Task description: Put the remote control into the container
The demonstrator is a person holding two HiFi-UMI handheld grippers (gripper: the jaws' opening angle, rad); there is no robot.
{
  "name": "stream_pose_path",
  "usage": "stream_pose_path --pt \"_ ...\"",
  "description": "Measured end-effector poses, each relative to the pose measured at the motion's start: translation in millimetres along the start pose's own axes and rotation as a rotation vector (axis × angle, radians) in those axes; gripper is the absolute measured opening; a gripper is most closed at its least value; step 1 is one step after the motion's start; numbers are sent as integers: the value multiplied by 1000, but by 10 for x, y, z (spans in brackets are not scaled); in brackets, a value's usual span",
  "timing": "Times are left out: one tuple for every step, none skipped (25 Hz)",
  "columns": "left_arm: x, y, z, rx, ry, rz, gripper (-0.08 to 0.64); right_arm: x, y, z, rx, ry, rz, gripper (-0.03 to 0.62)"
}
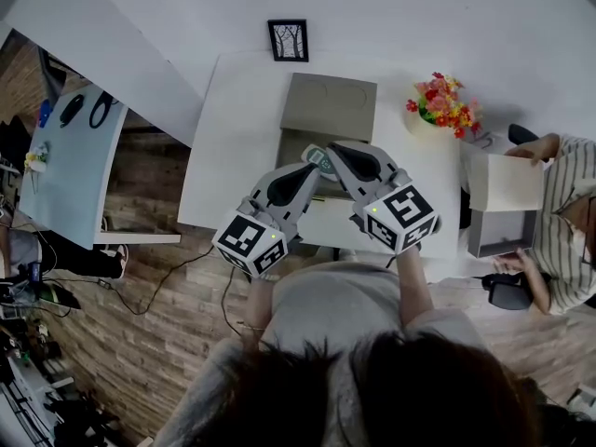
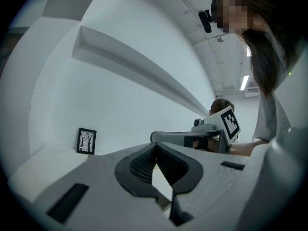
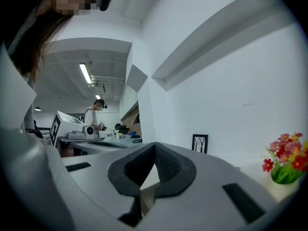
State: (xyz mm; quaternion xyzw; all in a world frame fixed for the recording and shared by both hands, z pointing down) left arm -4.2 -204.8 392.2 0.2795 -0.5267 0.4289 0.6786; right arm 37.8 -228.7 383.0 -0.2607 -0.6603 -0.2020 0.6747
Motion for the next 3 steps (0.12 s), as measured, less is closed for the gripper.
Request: stream_pose_path --pt "2 10 2 -1 1 0 3 5 -1 3 3 -2 1 -2" --pt "2 19 3 -1 1 0 3 11 -1 6 6 -3 1 -2" --pt "3 28 4 -2 2 0 3 16 0 9 8 -4 1 -2"
Point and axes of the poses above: the fingertips, and each gripper's own axes: y backward along the fingers, z to its left, x out of its underside, the point moved 1 cm from there along y, backward along the fingers, and after that the axes turned 7 degrees about y, right-handed, at the moved point
